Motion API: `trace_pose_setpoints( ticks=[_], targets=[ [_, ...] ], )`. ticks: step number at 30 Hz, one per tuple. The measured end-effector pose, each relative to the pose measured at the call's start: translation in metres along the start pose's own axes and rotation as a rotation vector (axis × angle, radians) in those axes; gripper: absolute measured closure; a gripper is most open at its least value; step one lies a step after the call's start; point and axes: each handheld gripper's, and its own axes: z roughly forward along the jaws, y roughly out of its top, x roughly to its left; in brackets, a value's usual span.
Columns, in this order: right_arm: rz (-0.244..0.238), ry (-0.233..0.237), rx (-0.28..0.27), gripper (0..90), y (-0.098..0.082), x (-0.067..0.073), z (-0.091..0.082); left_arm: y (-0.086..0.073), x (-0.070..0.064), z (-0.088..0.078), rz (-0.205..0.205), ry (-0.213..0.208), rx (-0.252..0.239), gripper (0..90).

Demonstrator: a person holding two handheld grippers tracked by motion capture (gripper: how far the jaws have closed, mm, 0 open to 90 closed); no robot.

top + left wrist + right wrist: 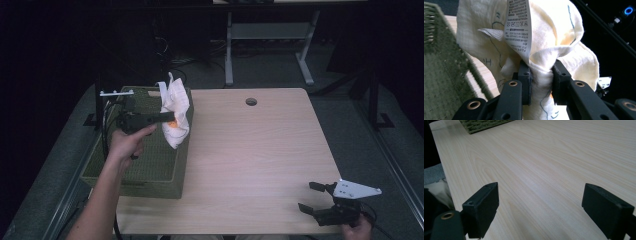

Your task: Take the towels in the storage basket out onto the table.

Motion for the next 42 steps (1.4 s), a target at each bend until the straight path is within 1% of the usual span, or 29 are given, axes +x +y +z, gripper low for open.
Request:
trace_pose_setpoints(
  ticks=[2, 4, 7, 12, 14, 16, 18, 24, 27, 28, 31, 35, 37, 38, 42],
  targets=[
    [0.001, 0.000, 0.001, 13.8, 0.000, 0.000, 0.000, 0.002, -0.003, 0.005, 0.013, -0.012, 0.008, 73.3],
    [0.001, -0.001, -0.002, 13.8, 0.000, 0.000, 0.000, 0.004, -0.006, 0.010, 0.016, -0.025, 0.012, 73.3],
    [0.000, 0.000, -0.003, 13.8, 0.000, 0.000, -0.001, 0.005, -0.010, 0.018, 0.030, -0.025, 0.035, 73.3],
    [0.004, 0.001, -0.006, 13.8, 0.000, 0.000, -0.001, 0.006, -0.016, 0.029, 0.050, -0.043, 0.054, 73.2],
    [0.004, 0.001, -0.006, 13.8, 0.000, 0.000, -0.001, 0.007, -0.019, 0.034, 0.055, -0.043, 0.060, 73.2],
    [0.004, 0.001, -0.003, 13.8, 0.000, 0.000, -0.001, 0.007, -0.022, 0.038, 0.057, -0.055, 0.068, 73.1],
    [0.002, 0.001, -0.005, 13.8, 0.000, 0.000, -0.001, 0.007, -0.024, 0.044, 0.073, -0.053, 0.087, 73.1],
    [0.001, 0.002, -0.007, 13.8, 0.000, 0.000, -0.001, 0.006, -0.031, 0.057, 0.081, -0.068, 0.107, 73.1],
    [-0.003, 0.002, -0.007, 13.8, 0.000, 0.001, -0.001, 0.005, -0.037, 0.062, 0.095, -0.082, 0.117, 73.1],
    [-0.004, 0.003, -0.006, 13.8, 0.000, 0.001, 0.000, 0.005, -0.041, 0.066, 0.113, -0.079, 0.135, 73.1],
    [-0.006, 0.003, -0.003, 13.8, 0.001, 0.002, 0.000, 0.005, -0.043, 0.069, 0.116, -0.081, 0.136, 73.0],
    [-0.009, 0.006, -0.008, 13.8, 0.001, 0.003, -0.001, 0.005, -0.047, 0.077, 0.128, -0.078, 0.155, 73.1],
    [-0.008, 0.006, -0.008, 13.8, 0.001, 0.003, -0.001, 0.005, -0.047, 0.080, 0.127, -0.085, 0.164, 73.0],
    [-0.009, 0.006, -0.006, 13.8, 0.001, 0.003, -0.001, 0.005, -0.047, 0.082, 0.135, -0.083, 0.171, 73.0],
    [-0.011, 0.008, -0.007, 13.8, 0.001, 0.003, -0.001, 0.002, -0.049, 0.090, 0.134, -0.071, 0.179, 73.0]
  ],
)
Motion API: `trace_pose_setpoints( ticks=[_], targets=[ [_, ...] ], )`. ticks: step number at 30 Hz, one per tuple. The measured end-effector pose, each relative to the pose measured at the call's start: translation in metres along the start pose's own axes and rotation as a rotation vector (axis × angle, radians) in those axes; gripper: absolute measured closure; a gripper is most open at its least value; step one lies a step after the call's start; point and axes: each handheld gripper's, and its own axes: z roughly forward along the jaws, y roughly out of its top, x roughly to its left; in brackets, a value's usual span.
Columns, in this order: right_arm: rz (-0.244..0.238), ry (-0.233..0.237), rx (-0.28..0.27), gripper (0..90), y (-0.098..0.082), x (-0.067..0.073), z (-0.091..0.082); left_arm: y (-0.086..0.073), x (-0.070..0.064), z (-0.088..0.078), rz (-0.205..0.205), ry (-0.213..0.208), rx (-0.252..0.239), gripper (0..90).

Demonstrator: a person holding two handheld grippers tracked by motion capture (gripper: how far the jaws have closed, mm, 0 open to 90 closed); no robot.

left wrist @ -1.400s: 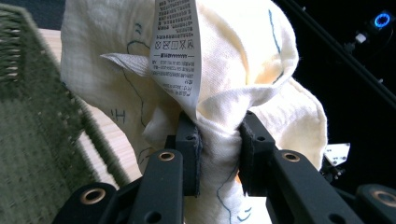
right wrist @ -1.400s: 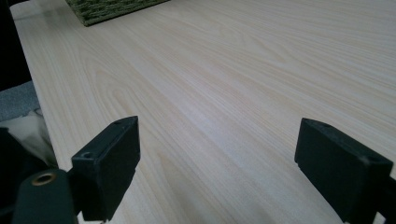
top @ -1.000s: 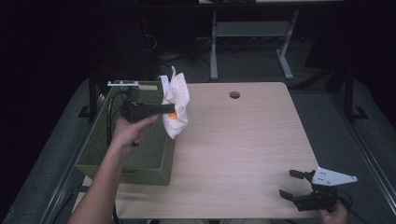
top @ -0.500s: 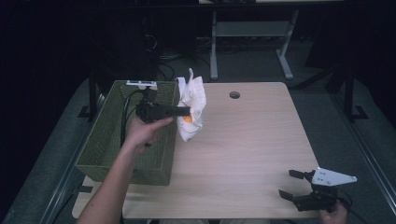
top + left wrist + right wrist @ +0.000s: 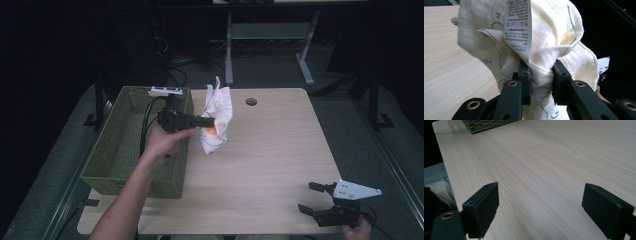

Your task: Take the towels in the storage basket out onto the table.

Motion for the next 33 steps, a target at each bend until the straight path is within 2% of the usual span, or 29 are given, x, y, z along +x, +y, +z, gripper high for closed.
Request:
trace_pose_setpoints(
  ticks=[10, 14, 25, 33],
  targets=[
    [-0.006, -0.001, -0.006, 13.8, 0.000, -0.001, -0.001, -0.003, 0.002, 0.020, -0.001, -0.005, 0.031, 73.0],
    [-0.006, 0.000, -0.006, 13.8, 0.000, -0.001, -0.001, -0.003, 0.000, 0.030, 0.001, -0.028, 0.037, 73.0],
    [0.000, -0.002, -0.011, 13.8, 0.000, 0.000, -0.003, -0.004, 0.001, 0.050, -0.009, -0.041, 0.050, 73.0],
    [0.003, 0.004, -0.011, 13.8, 0.000, 0.000, -0.004, -0.004, 0.003, 0.077, -0.026, -0.046, 0.073, 73.0]
  ],
)
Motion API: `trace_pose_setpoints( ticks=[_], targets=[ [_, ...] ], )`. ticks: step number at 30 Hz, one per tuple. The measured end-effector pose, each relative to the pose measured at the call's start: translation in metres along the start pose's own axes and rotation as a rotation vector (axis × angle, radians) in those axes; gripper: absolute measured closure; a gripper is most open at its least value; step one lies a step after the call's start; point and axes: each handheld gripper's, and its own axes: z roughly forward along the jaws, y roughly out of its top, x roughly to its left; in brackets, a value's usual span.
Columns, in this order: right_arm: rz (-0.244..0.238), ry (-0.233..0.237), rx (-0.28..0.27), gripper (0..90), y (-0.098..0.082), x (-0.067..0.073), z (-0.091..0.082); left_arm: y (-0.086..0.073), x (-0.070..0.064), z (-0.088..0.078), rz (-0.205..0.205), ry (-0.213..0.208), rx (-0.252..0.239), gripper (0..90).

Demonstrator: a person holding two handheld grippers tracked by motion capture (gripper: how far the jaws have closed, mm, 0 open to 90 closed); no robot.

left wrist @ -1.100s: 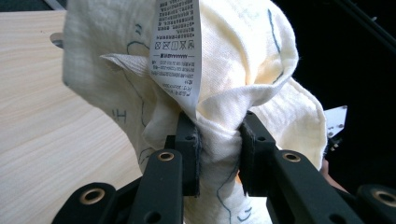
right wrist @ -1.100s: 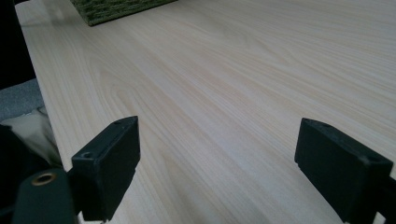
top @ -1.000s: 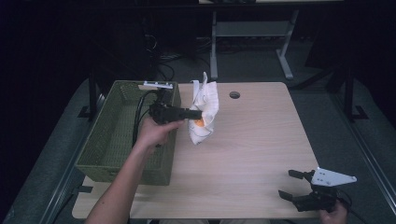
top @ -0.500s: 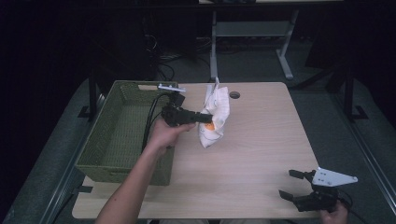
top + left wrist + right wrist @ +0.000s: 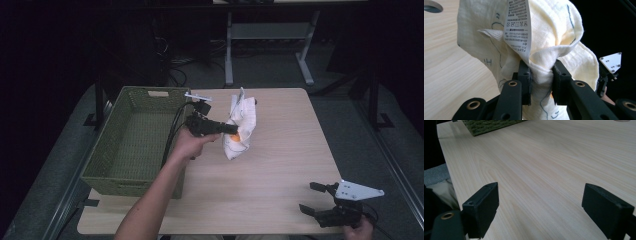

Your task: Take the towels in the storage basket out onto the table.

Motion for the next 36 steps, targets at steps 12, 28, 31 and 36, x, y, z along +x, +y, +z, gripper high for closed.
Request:
trace_pose_setpoints(
  ticks=[12, 28, 31, 36],
  targets=[
    [-0.006, 0.000, -0.004, 13.8, 0.000, 0.000, -0.001, -0.004, 0.002, 0.033, 0.001, 0.052, 0.049, 72.5],
    [-0.010, 0.005, -0.017, 13.8, 0.001, 0.002, -0.004, -0.017, 0.009, 0.077, -0.008, 0.200, 0.121, 71.6],
    [-0.009, 0.005, -0.017, 13.8, 0.001, 0.001, -0.004, -0.020, 0.009, 0.085, 0.008, 0.242, 0.151, 71.6],
    [-0.006, 0.005, -0.022, 13.8, 0.000, 0.001, -0.005, -0.024, 0.015, 0.095, -0.001, 0.291, 0.164, 71.2]
  ],
)
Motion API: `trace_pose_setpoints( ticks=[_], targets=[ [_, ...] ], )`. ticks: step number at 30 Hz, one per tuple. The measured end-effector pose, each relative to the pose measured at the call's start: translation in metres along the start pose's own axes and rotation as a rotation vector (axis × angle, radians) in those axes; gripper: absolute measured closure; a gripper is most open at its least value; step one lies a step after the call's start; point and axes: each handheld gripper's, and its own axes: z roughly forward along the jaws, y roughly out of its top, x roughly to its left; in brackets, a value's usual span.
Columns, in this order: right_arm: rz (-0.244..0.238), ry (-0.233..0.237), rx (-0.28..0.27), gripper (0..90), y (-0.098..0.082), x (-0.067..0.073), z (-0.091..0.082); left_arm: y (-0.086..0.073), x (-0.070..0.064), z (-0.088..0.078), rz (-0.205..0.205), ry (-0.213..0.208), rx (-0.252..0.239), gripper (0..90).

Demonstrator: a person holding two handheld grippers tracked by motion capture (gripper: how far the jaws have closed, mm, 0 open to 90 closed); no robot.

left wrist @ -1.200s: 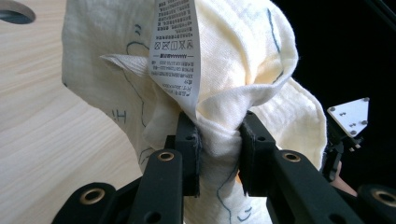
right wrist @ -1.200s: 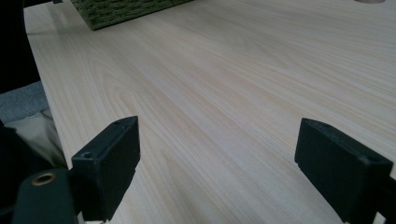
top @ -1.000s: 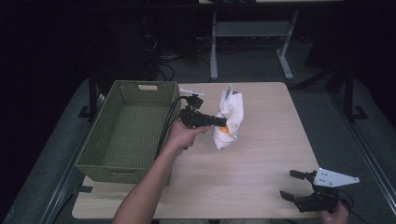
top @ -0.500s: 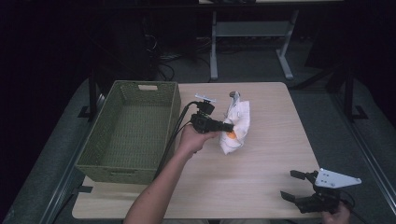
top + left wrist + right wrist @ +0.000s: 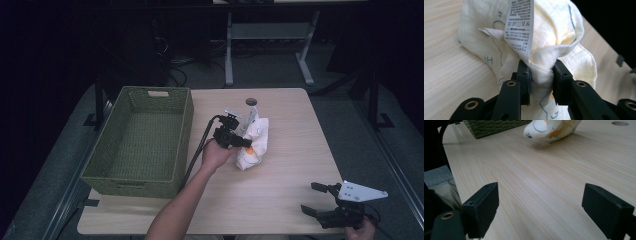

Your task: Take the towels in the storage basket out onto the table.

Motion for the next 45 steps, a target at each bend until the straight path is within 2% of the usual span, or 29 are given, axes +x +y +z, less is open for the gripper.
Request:
trace_pose_setpoints(
  ticks=[5, 6, 10, 13, 16, 19, 28, 33, 36, 43, 45],
  targets=[
    [0.002, -0.002, -0.001, 13.8, 0.000, 0.000, -0.001, -0.002, 0.001, 0.006, -0.015, 0.028, 0.010, 64.8],
    [0.000, -0.003, -0.001, 13.8, 0.000, 0.000, -0.001, -0.003, 0.001, 0.006, -0.017, 0.033, 0.005, 61.3],
    [-0.004, 0.001, 0.007, 13.8, 0.000, 0.002, 0.000, -0.006, 0.001, 0.007, -0.016, 0.015, 0.013, 62.6],
    [-0.004, 0.000, 0.005, 13.8, 0.000, 0.002, 0.000, -0.007, 0.001, 0.005, -0.020, 0.021, -0.003, 58.0],
    [0.002, 0.000, 0.002, 13.8, -0.001, 0.002, 0.000, -0.007, -0.001, 0.002, -0.012, 0.011, -0.019, 56.2],
    [0.000, -0.004, 0.007, 13.8, -0.001, 0.001, 0.001, -0.009, -0.003, -0.002, 0.017, 0.017, -0.026, 55.1],
    [0.000, -0.004, 0.015, 13.8, -0.001, 0.001, 0.002, -0.021, -0.005, -0.009, 0.031, -0.006, -0.054, 52.0],
    [-0.002, -0.004, 0.019, 13.8, -0.001, 0.000, 0.003, -0.029, -0.007, -0.012, 0.039, -0.007, -0.071, 48.9],
    [-0.001, -0.004, 0.022, 13.8, -0.001, 0.000, 0.003, -0.032, -0.006, -0.015, 0.064, -0.003, -0.056, 48.8],
    [0.005, -0.008, 0.025, 13.8, -0.001, 0.000, 0.004, -0.038, -0.006, -0.021, 0.068, -0.012, -0.080, 46.7],
    [0.005, -0.007, 0.025, 13.8, -0.001, 0.000, 0.004, -0.041, -0.008, -0.023, 0.081, -0.006, -0.085, 46.1]
  ],
)
